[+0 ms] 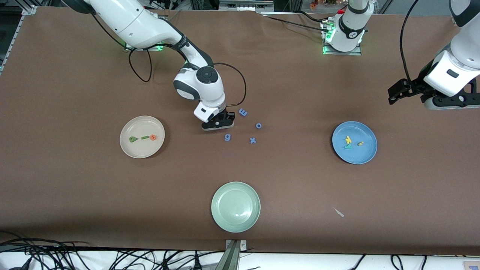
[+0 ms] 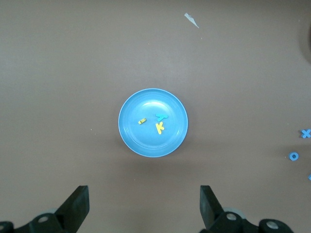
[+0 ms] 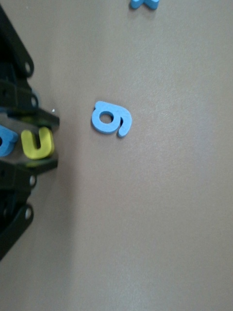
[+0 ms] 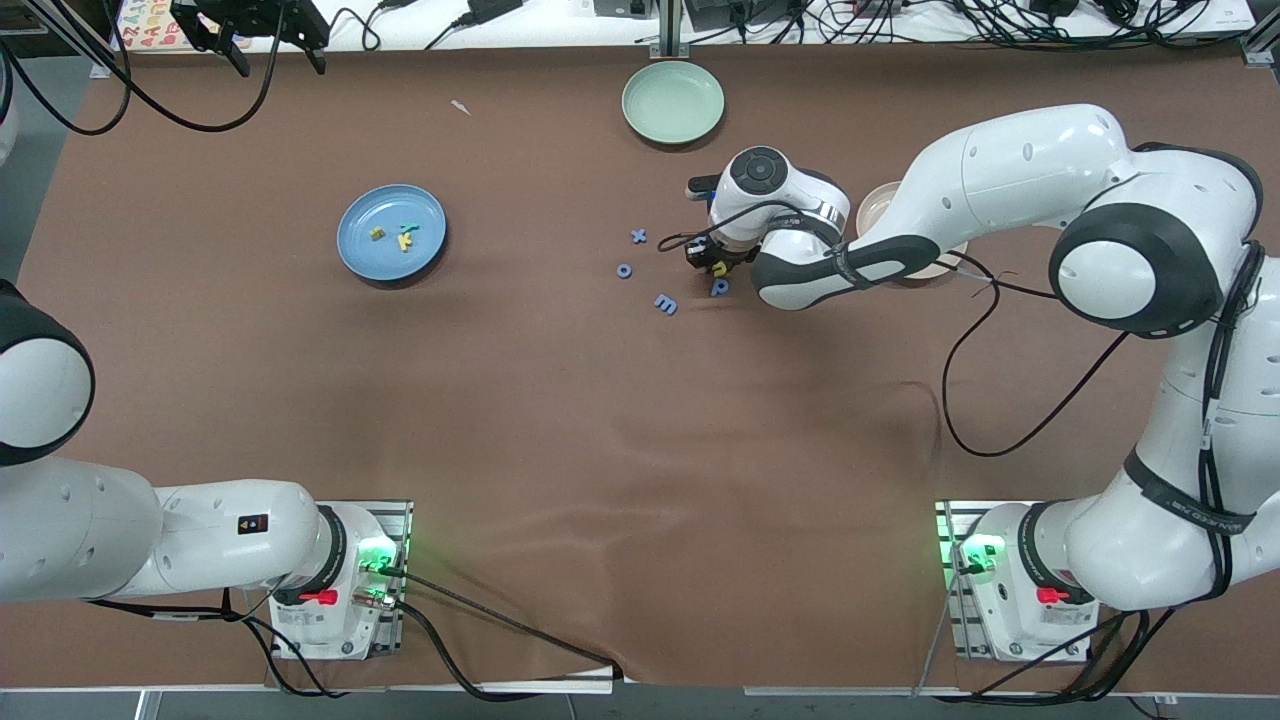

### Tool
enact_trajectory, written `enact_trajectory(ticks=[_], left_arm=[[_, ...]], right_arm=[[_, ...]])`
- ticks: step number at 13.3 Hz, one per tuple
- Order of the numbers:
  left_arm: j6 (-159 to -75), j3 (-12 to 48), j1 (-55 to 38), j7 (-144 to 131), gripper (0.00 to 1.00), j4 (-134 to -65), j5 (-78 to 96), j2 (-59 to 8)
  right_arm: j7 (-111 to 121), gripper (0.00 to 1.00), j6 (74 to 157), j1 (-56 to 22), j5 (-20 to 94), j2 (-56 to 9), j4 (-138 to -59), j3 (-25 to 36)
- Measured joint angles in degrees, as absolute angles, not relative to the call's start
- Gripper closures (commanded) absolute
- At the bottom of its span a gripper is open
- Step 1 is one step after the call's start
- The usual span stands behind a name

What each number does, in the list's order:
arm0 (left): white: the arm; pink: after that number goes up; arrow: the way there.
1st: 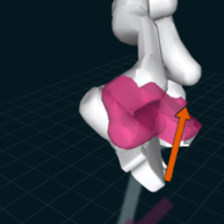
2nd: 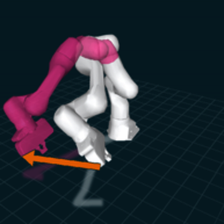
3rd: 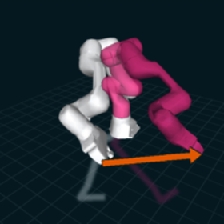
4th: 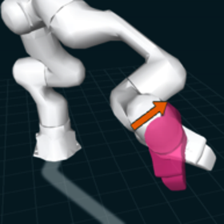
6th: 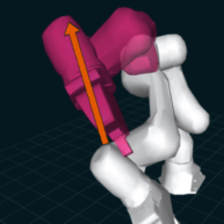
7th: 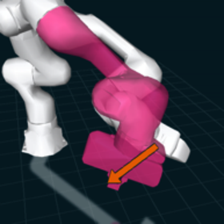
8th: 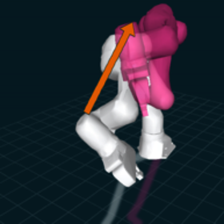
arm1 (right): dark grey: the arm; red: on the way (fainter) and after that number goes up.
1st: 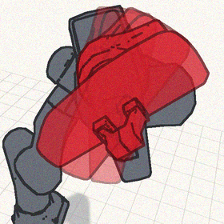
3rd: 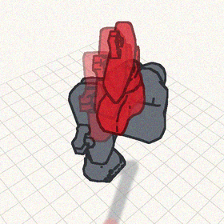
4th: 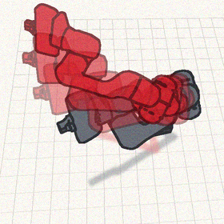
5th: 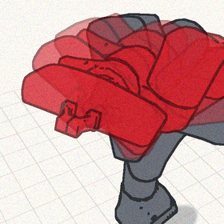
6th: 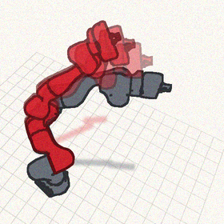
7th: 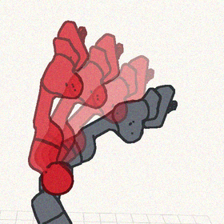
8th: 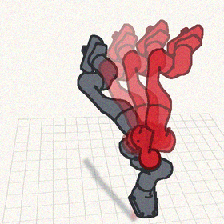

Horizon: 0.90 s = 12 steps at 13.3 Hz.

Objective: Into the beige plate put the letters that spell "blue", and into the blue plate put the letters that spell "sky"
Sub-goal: 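Carry the yellow n to the white plate and open the right gripper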

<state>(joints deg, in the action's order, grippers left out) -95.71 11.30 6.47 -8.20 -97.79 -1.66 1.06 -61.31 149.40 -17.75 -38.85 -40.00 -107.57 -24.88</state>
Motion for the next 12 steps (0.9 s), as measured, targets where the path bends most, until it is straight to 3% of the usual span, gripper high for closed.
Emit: enact_trajectory(ticks=[7, 12], left_arm=[[-94.2, 13.0, 5.3, -7.8, 0.0, -96.2, -1.7, 0.6], [-94.2, 7.3, 0.8, -7.5, 0.0, -95.9, -1.6, 0.3]], right_arm=[[-52.5, 0.85, 149.2, -15.7, -33.8, -38.0, -106.5, -23.0], [-19.1, 0.83, 132.6, -8.5, -15.1, -28.3, -106.3, -20.4]])
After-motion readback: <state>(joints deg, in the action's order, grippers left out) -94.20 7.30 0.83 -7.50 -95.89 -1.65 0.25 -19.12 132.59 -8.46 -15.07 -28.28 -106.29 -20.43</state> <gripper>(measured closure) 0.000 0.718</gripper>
